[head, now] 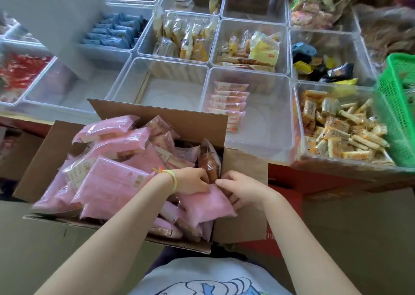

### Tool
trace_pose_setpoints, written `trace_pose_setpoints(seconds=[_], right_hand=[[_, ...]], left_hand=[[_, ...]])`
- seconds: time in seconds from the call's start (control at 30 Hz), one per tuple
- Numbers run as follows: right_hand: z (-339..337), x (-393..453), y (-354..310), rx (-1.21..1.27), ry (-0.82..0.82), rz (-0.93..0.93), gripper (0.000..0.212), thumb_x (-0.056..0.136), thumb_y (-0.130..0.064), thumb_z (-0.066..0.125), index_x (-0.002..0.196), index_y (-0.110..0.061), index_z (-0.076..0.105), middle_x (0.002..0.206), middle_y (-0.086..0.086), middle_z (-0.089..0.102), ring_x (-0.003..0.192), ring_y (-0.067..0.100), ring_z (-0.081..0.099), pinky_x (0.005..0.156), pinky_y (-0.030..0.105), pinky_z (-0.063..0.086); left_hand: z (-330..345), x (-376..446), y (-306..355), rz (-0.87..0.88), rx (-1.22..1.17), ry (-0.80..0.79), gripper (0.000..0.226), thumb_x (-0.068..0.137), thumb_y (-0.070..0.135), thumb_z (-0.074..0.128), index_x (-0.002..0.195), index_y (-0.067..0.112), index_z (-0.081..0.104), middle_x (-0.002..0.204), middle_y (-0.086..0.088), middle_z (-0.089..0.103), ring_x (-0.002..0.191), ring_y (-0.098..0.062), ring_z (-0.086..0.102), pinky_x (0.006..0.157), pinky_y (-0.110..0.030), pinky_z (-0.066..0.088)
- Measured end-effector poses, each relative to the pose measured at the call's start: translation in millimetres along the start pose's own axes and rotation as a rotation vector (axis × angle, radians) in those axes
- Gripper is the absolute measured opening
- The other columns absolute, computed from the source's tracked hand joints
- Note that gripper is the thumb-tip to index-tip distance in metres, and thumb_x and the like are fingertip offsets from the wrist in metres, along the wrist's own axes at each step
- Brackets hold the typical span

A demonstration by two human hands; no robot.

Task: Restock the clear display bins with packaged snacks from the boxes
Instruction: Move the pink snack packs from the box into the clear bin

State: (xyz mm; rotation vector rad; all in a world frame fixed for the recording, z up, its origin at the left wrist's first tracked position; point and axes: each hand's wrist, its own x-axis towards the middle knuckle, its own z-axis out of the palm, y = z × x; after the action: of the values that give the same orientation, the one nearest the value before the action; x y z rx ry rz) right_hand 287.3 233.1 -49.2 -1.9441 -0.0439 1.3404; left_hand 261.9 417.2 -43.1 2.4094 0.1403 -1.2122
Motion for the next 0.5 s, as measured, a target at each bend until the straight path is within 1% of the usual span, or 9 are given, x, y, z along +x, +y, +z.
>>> trace_pose_setpoints(seconds=[0.07,0.13,0.23,0.27,0.33,0.37,0.4,0.43,0.5], right_hand=[[-12,-5,6,0.09,0.012,-0.089,0.037,0.101,-0.046,0.051,0.123,-0.018,0.059,0.107,0.004,0.067,0.091,0.019,0.065,0.078,0.033,0.055],[-27,-14,8,0.332,0.011,-0.248,0.039,0.1,-0.045,0.053,0.118,-0.013,0.065,0.108,0.007,0.065,0.096,0.021,0.061,0.083,0.034,0.05],[-53,-30,5,0.741,-0.068,-0.519,0.066,0.079,-0.055,0.075,0.121,-0.006,0.063,0.113,0.017,0.062,0.103,0.025,0.059,0.087,0.033,0.052],[-61,-35,3,0.775,-0.099,-0.596,0.077,0.072,-0.056,0.081,0.127,-0.006,0.06,0.115,0.021,0.059,0.106,0.03,0.057,0.089,0.033,0.053],[-72,-49,-6,0.665,-0.051,-0.692,0.085,0.07,-0.053,0.084,0.136,-0.009,0.055,0.119,0.021,0.058,0.106,0.031,0.056,0.087,0.031,0.055],[-77,-56,-11,0.555,0.027,-0.711,0.076,0.073,-0.05,0.083,0.135,-0.013,0.058,0.119,0.014,0.064,0.101,0.023,0.061,0.081,0.028,0.054],[-82,-61,-16,0.464,0.117,-0.719,0.062,0.077,-0.044,0.08,0.129,-0.016,0.063,0.112,0.004,0.07,0.09,0.013,0.063,0.071,0.024,0.05],[-86,-64,-20,0.437,0.191,-0.724,0.047,0.08,-0.036,0.077,0.123,-0.018,0.067,0.103,-0.003,0.072,0.076,0.006,0.06,0.063,0.023,0.043],[-95,-65,-26,0.499,0.278,-0.732,0.034,0.081,-0.029,0.074,0.114,-0.02,0.072,0.092,-0.002,0.072,0.062,0.008,0.046,0.054,0.024,0.032]], left_hand=[[-7,-5,-6,0.035,-0.253,0.005,0.027,0.084,0.041,0.06,0.11,0.033,0.066,0.116,-0.003,0.067,0.107,-0.024,0.062,0.096,-0.039,0.049],[-16,-8,-8,0.099,-0.65,-0.007,0.032,0.076,0.039,0.064,0.105,0.029,0.071,0.115,-0.01,0.069,0.1,-0.025,0.064,0.092,-0.044,0.049],[-35,-8,3,0.17,-1.047,-0.149,0.026,0.086,0.017,0.059,0.11,0.017,0.07,0.101,-0.023,0.064,0.066,-0.022,0.063,0.051,-0.028,0.049],[-41,-11,9,0.196,-1.102,-0.231,0.035,0.082,0.011,0.061,0.117,0.013,0.066,0.096,-0.027,0.057,0.052,-0.021,0.058,0.041,-0.022,0.042],[-49,-11,20,0.329,-1.27,-0.362,0.08,0.061,0.006,0.076,0.136,0.003,0.048,0.093,-0.025,0.049,0.043,-0.02,0.05,0.034,-0.015,0.035],[-54,-15,28,0.41,-1.325,-0.412,0.1,0.049,0.01,0.087,0.139,0.002,0.045,0.093,-0.023,0.049,0.044,-0.02,0.051,0.033,-0.013,0.034],[-58,-20,37,0.468,-1.348,-0.464,0.104,0.043,0.019,0.093,0.137,0.005,0.049,0.095,-0.023,0.053,0.046,-0.02,0.054,0.032,-0.013,0.033],[-61,-24,45,0.485,-1.359,-0.466,0.093,0.047,0.028,0.093,0.131,0.009,0.059,0.098,-0.022,0.059,0.05,-0.02,0.058,0.032,-0.014,0.036],[-73,-24,60,0.474,-1.346,-0.363,0.061,0.068,0.045,0.082,0.12,0.016,0.07,0.105,-0.017,0.069,0.066,-0.026,0.07,0.039,-0.02,0.048]])
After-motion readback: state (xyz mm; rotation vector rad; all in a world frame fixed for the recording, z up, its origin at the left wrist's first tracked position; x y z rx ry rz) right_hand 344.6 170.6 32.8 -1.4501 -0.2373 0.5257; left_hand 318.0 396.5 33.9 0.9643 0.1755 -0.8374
